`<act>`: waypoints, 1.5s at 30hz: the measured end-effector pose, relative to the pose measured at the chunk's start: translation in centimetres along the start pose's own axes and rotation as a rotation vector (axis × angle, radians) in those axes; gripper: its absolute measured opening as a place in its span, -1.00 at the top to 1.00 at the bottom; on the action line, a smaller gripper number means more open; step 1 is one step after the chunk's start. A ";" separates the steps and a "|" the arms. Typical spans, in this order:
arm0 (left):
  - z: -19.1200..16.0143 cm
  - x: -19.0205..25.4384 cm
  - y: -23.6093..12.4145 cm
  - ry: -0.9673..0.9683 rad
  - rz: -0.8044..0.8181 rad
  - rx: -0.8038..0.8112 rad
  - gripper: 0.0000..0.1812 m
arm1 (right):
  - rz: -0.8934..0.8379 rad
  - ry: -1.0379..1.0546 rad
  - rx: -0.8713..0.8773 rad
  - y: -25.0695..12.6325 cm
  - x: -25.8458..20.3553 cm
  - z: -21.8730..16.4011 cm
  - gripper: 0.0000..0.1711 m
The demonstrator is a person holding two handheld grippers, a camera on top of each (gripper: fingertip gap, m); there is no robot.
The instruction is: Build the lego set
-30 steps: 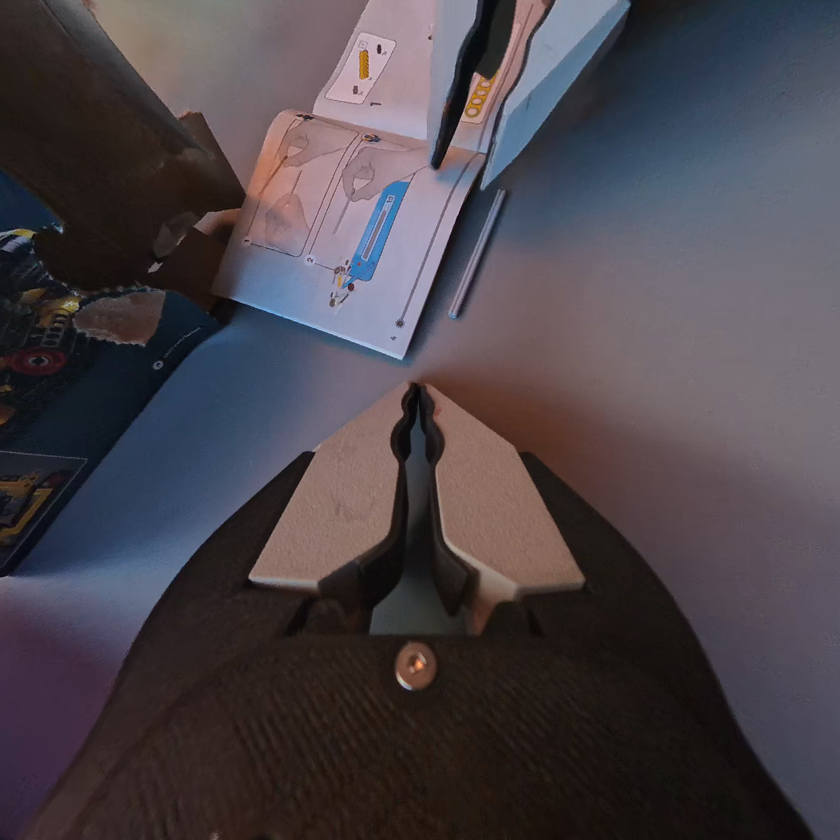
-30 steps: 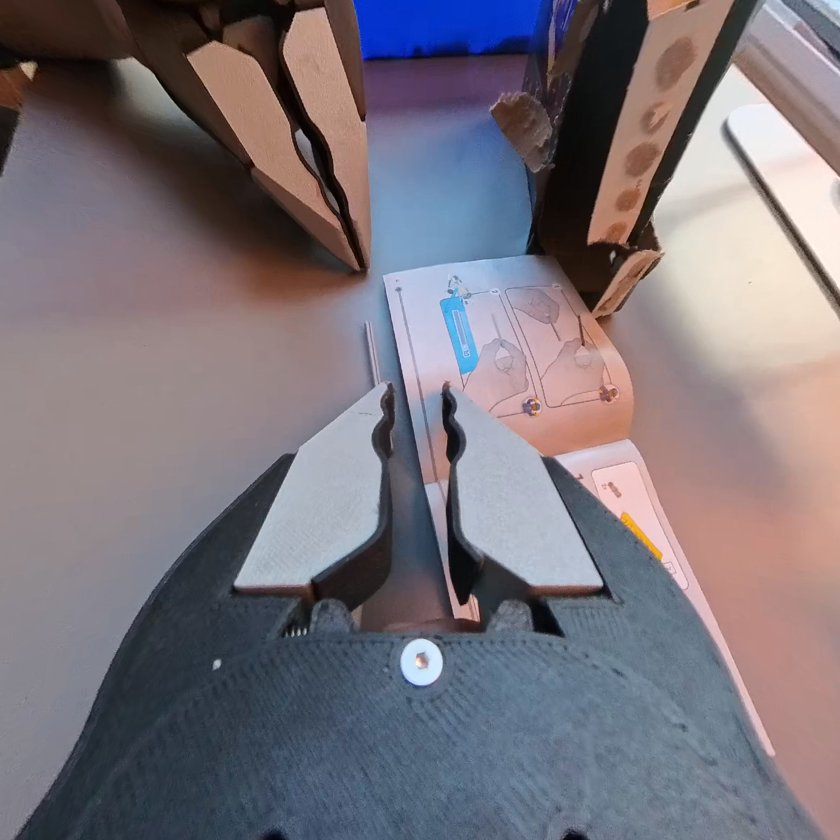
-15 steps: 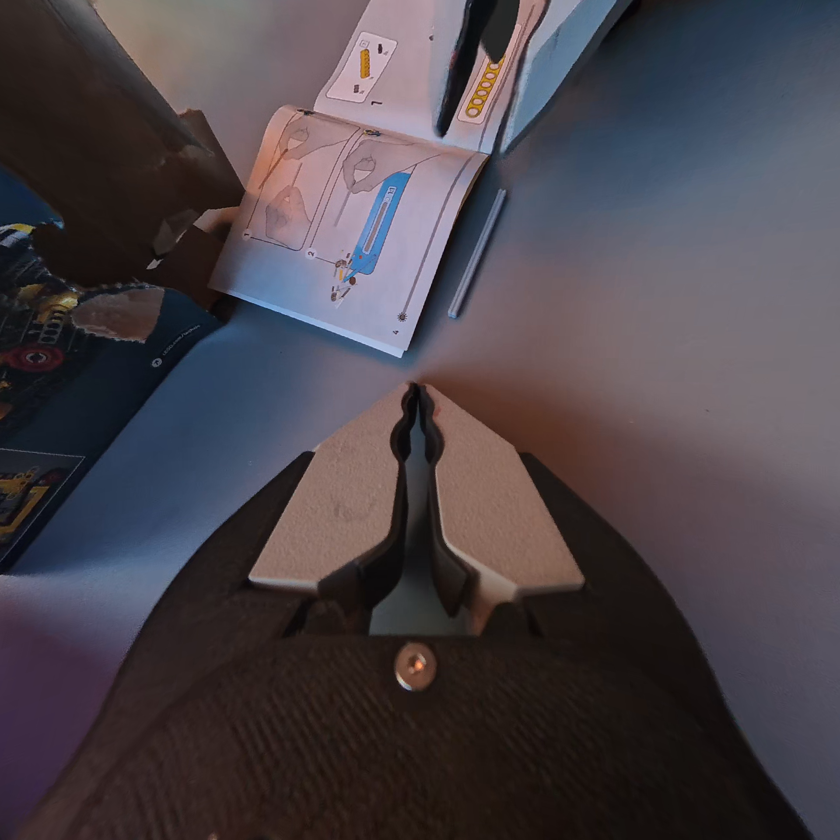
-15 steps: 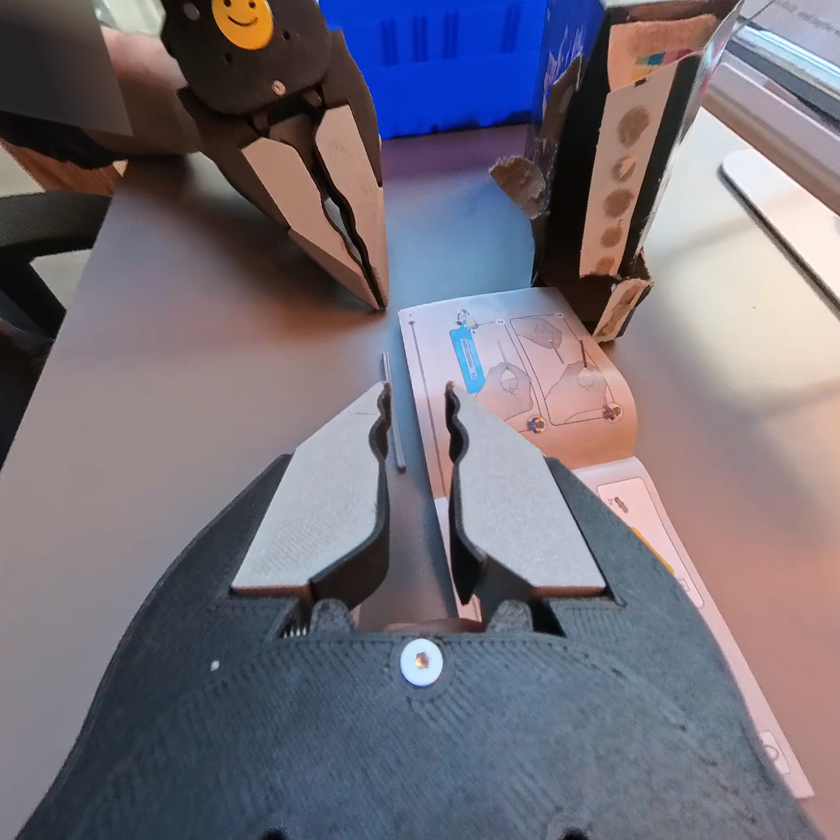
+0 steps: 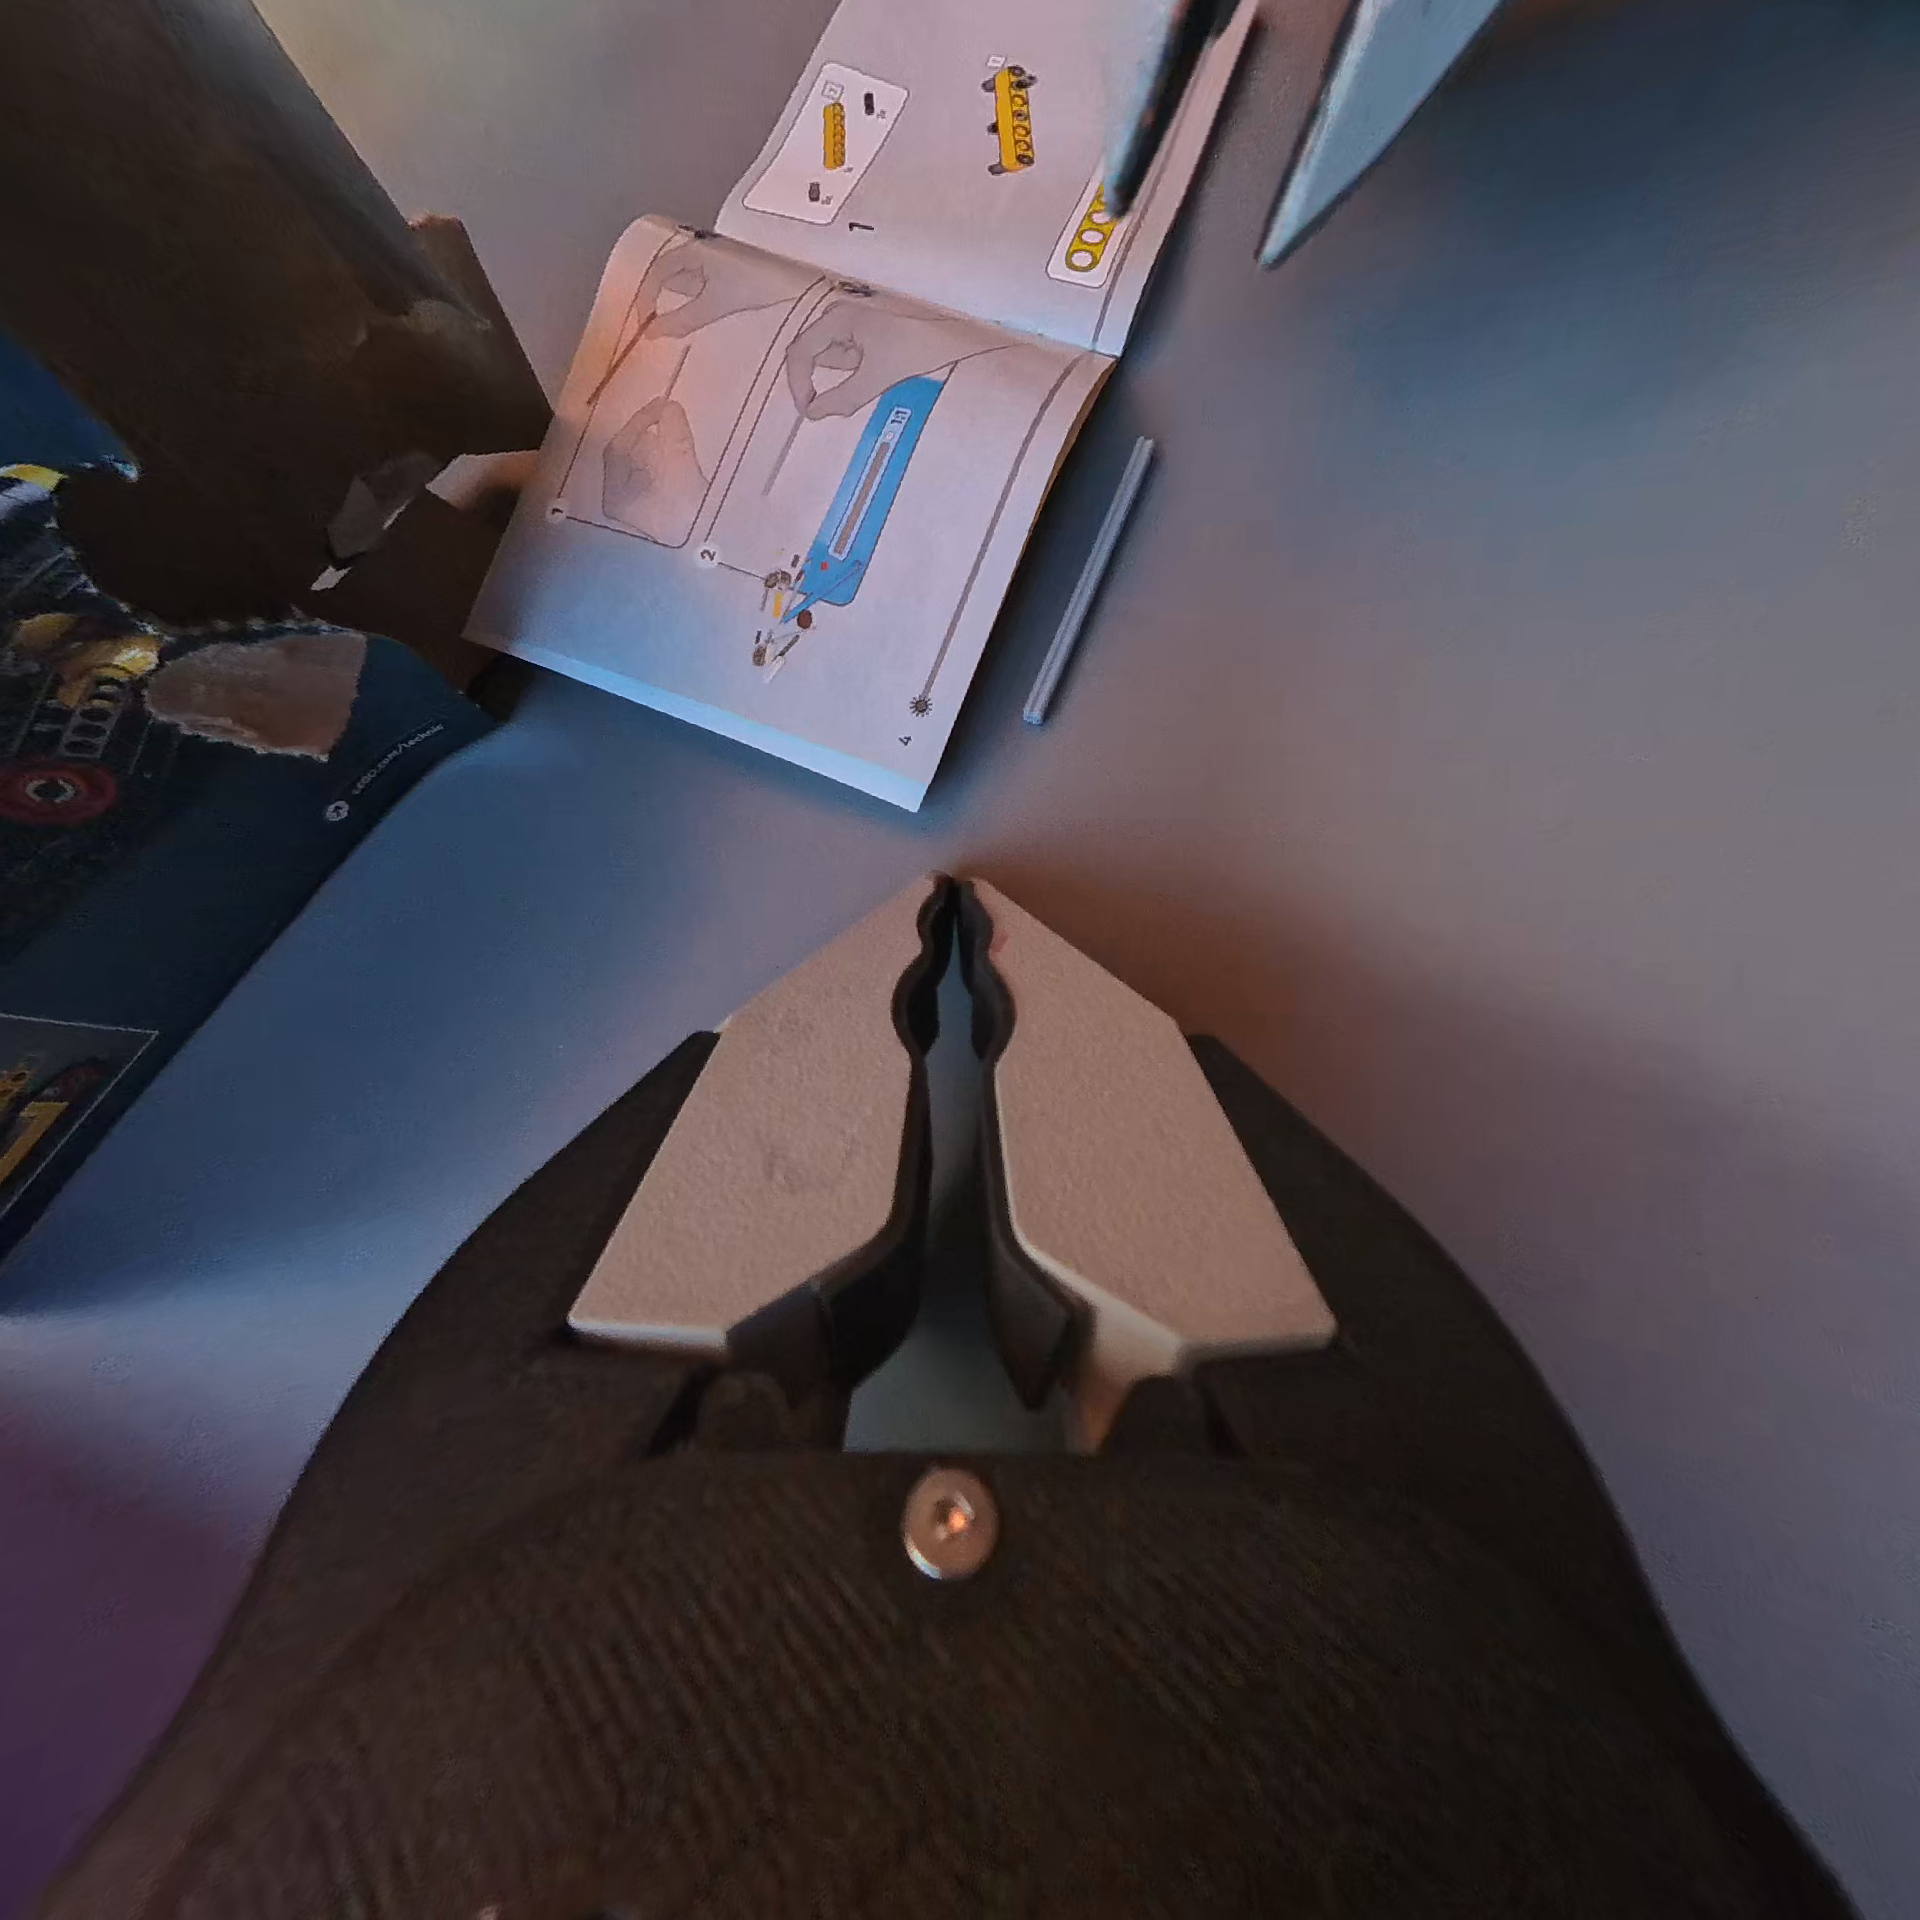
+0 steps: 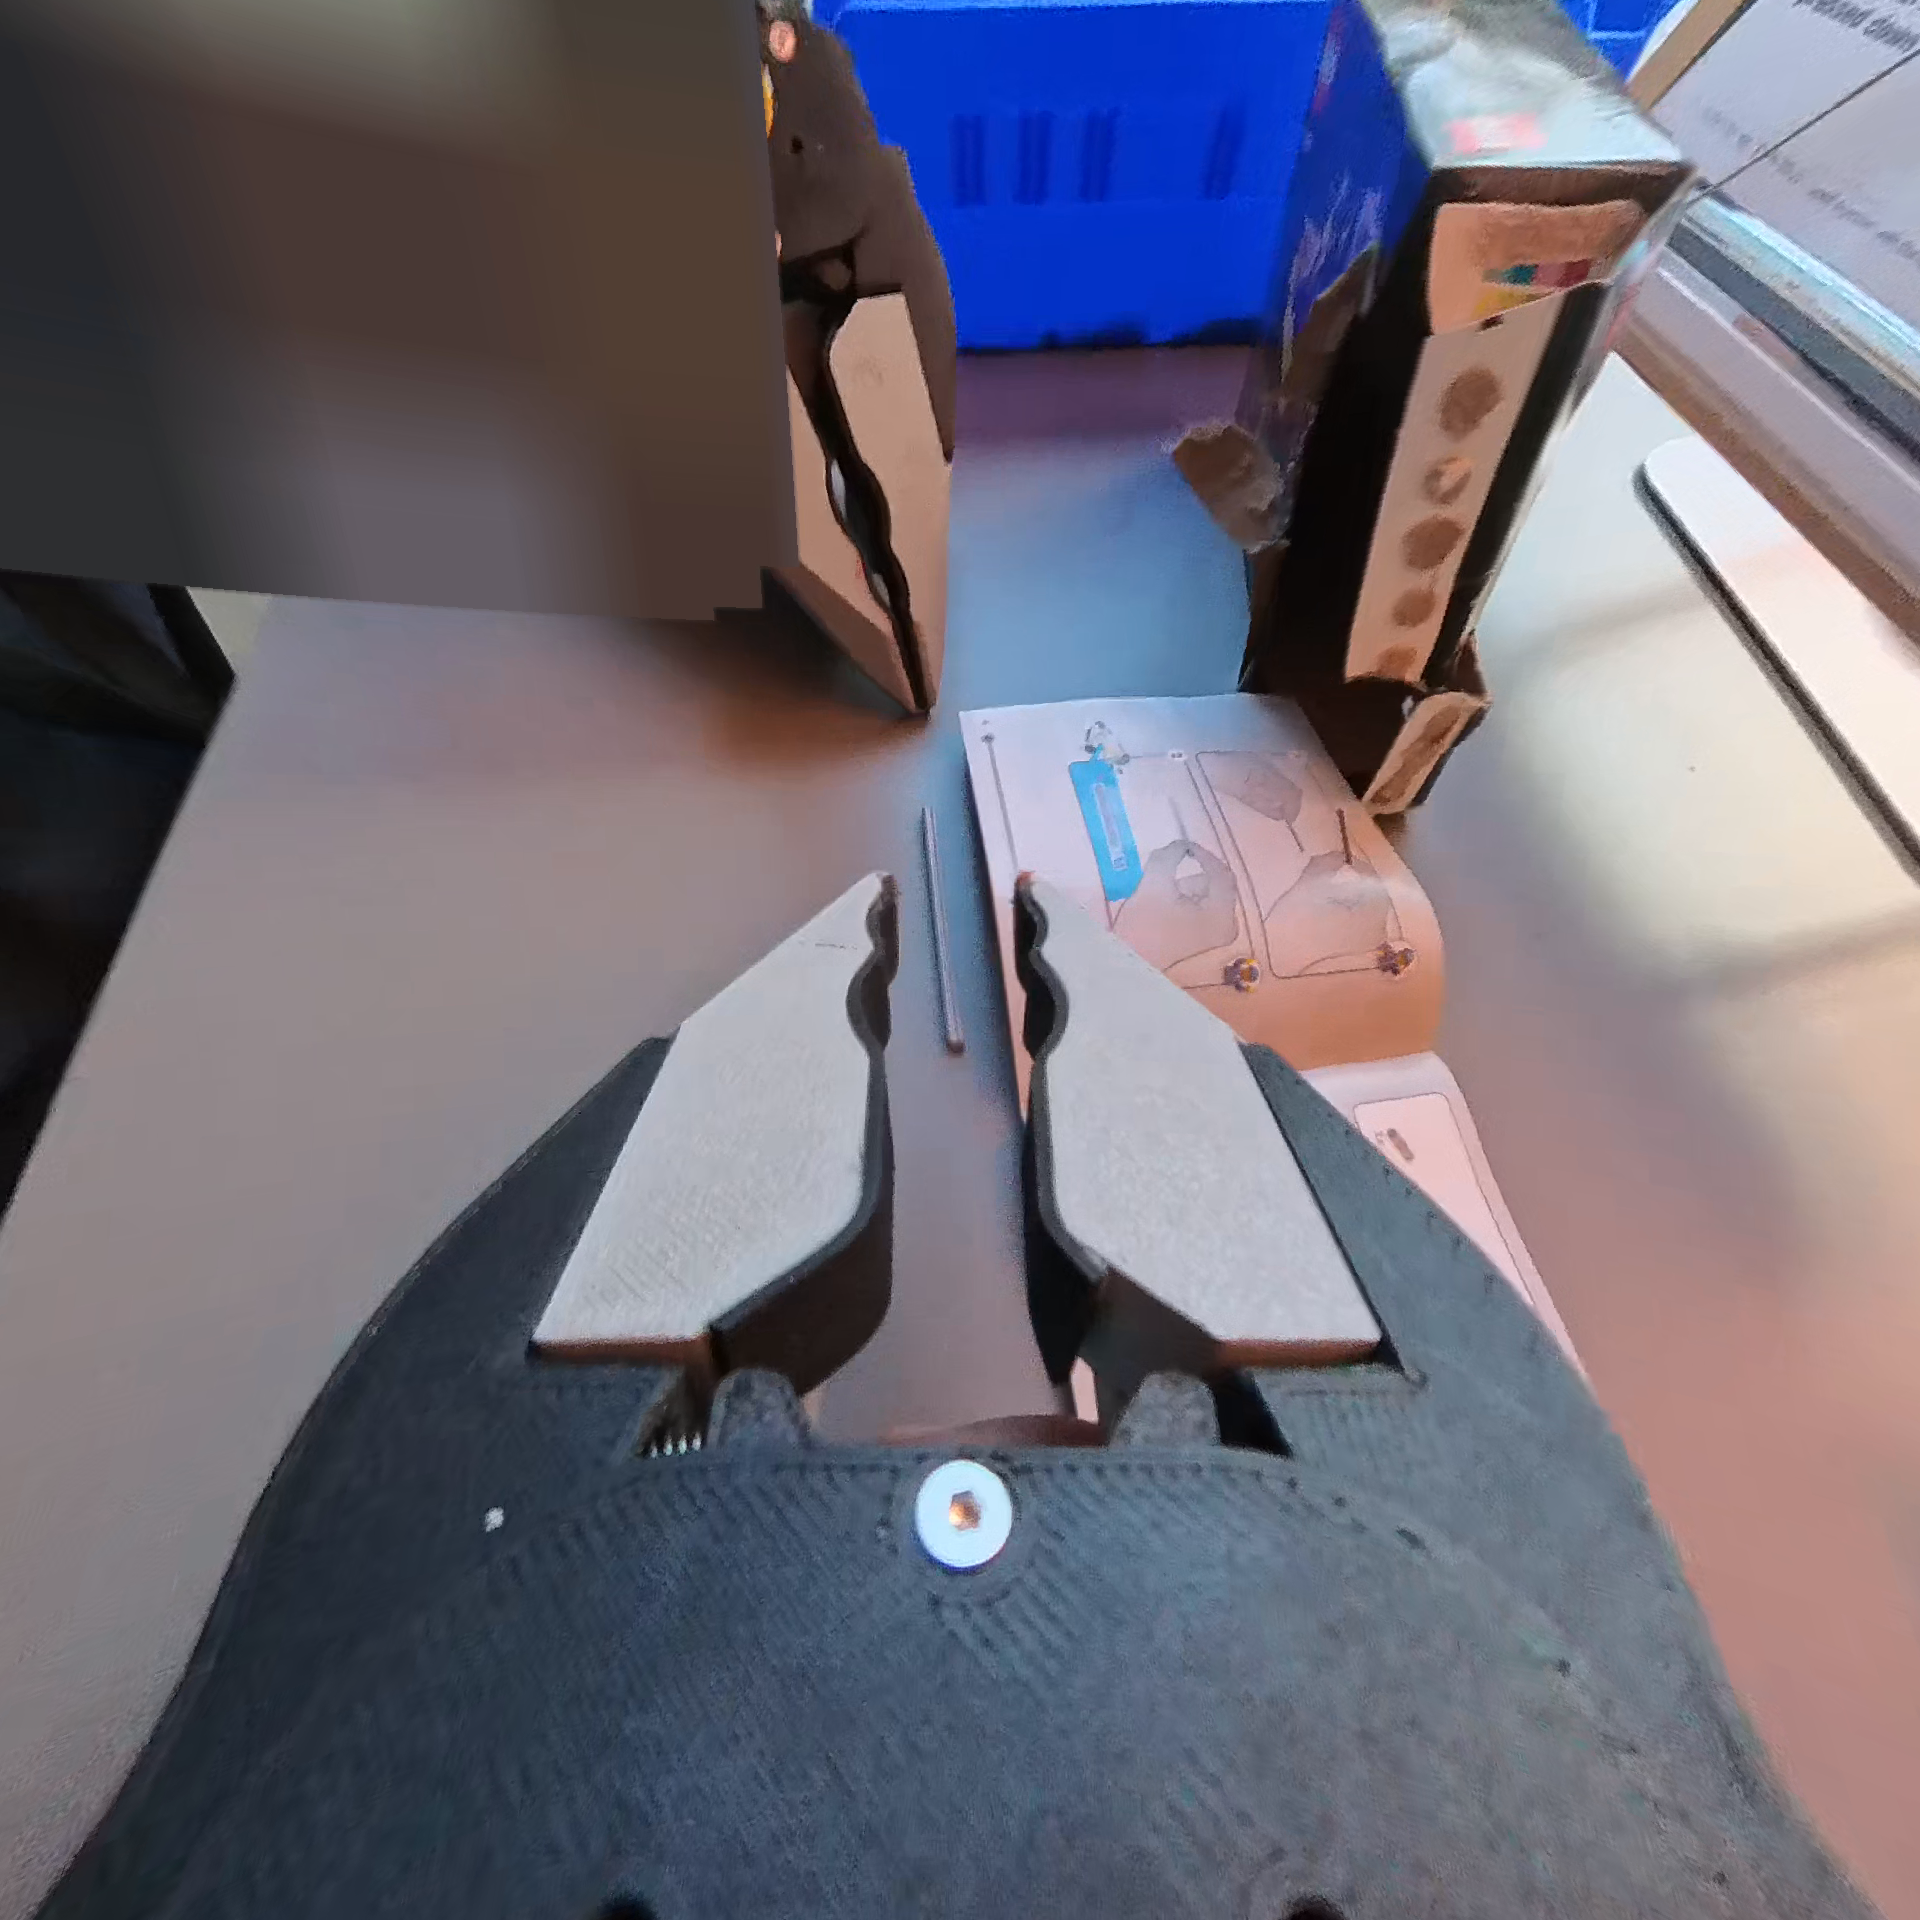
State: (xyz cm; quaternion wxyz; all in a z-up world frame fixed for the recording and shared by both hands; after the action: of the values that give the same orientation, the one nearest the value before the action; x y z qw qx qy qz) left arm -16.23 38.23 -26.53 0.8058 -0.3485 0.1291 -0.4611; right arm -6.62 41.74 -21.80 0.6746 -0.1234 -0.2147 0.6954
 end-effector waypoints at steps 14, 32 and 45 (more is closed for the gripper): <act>-0.1 0.0 0.0 0.005 0.004 -0.001 1.00 | -0.033 -0.098 -0.215 1.7 -0.4 -3.6 0.78; -0.1 0.1 -0.1 -0.021 -0.029 0.005 1.00 | 0.004 -0.070 -0.240 2.4 -1.2 -4.1 0.99; -0.2 0.2 -0.1 -0.053 -0.068 0.012 1.00 | 0.073 0.017 -0.059 0.1 -1.0 -0.6 1.00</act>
State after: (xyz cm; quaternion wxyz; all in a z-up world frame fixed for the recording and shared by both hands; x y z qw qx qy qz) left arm -16.31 37.93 -26.57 0.7949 -0.3597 0.0930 -0.4796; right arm -6.35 40.80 -22.49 0.6467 -0.1569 -0.2249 0.7118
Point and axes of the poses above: each gripper's, where its closed fingertips meet, y out along the fingers, z out of its top, x = y × z across the jaws, the point moved 1 cm from there along -y, back along the fingers, and after that the axes turned 11 degrees about -z, right-handed, at the moved point
